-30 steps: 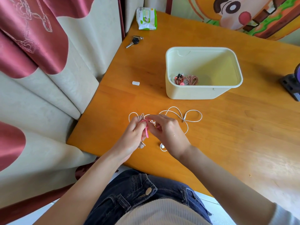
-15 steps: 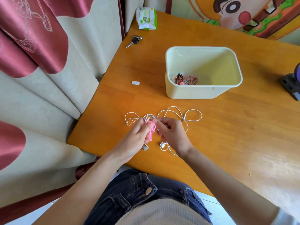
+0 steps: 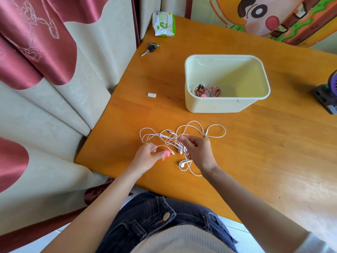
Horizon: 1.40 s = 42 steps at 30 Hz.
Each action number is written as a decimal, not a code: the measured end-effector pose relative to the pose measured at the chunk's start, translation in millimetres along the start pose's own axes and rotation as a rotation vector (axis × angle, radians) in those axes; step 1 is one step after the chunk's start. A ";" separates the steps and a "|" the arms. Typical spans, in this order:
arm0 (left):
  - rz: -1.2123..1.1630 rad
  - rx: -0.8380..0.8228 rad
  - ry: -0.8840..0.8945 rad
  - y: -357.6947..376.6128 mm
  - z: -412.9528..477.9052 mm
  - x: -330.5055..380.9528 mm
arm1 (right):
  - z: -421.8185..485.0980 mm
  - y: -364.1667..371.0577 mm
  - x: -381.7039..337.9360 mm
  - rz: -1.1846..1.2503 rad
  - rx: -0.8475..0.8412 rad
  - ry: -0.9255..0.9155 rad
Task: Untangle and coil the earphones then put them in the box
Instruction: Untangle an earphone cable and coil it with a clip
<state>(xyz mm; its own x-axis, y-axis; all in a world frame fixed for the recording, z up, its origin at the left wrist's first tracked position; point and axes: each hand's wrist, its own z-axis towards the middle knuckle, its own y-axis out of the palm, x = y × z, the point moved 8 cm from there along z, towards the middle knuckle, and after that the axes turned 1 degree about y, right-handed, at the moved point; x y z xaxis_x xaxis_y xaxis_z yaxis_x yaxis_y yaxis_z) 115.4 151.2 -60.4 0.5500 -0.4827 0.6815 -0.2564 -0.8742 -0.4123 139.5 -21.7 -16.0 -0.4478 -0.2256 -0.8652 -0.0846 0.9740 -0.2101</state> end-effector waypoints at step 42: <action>-0.462 0.041 0.176 -22.7 -56.7 82.3 | -25.4 4.3 -52.1 0.135 -0.061 -0.145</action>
<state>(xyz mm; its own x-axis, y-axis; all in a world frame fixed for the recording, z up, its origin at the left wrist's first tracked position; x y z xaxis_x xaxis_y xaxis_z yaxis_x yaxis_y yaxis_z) 121.4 128.4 39.3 0.4558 -0.0500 0.8887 0.0155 -0.9978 -0.0641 139.8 -5.3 39.8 -0.3267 -0.0892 -0.9409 -0.0881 0.9941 -0.0636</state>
